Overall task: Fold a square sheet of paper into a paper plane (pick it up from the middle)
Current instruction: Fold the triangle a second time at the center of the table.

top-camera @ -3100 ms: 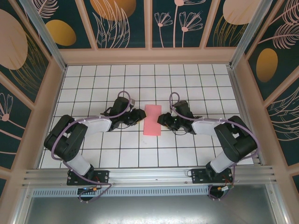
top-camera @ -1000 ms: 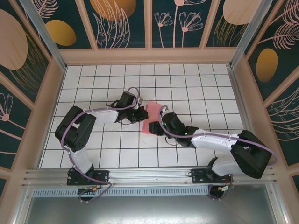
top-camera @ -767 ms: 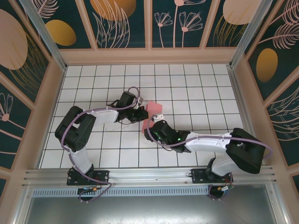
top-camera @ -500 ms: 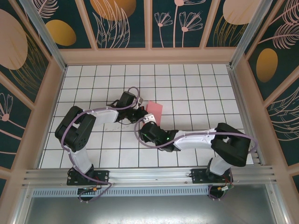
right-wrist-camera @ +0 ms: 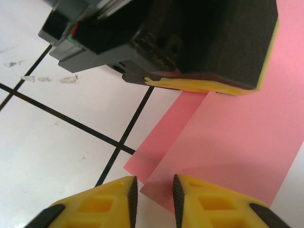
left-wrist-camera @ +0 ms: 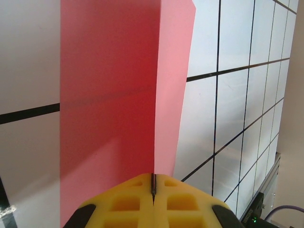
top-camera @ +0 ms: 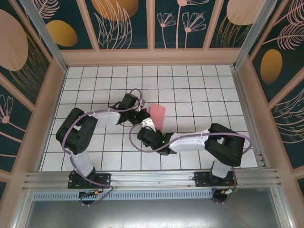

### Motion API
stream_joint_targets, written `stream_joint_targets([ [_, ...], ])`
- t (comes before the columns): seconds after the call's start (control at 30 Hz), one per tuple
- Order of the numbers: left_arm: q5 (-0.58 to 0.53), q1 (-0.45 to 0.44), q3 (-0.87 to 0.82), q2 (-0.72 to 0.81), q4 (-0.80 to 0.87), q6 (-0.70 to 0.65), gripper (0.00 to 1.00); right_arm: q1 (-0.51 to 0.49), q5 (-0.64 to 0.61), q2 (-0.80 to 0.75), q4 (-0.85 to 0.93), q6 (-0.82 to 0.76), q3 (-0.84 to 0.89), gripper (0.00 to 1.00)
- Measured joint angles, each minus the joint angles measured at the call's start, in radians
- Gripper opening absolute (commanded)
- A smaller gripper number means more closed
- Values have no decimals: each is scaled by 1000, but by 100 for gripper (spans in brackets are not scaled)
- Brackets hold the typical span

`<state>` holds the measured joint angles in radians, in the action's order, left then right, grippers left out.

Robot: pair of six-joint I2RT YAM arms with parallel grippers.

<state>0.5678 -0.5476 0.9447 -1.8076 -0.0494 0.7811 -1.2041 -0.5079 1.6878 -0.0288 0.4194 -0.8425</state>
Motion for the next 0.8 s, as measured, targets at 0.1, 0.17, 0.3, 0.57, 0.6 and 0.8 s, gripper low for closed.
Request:
stream_joint_targets([
  [0.1, 0, 0, 0, 0, 2, 0, 0, 0, -9, 0, 8, 1, 0, 11],
  [0.17, 0, 0, 0, 0, 2, 0, 0, 0, -12, 0, 12, -1, 0, 7],
  [0.3, 0, 0, 21, 0, 21, 0, 1, 1, -16, -10, 11, 1, 0, 0],
  [0.57, -89, 0, 37, 27, 69, 4, 34, 55, 95, -108, -26, 9, 56, 0],
  [0.6, -119, 0, 37, 41, 83, 5, 36, 72, 133, -128, -43, 10, 77, 0],
  [0.8, -288, 3, -58, 225, 101, 53, 44, 222, 367, -257, -154, 42, 207, 0],
])
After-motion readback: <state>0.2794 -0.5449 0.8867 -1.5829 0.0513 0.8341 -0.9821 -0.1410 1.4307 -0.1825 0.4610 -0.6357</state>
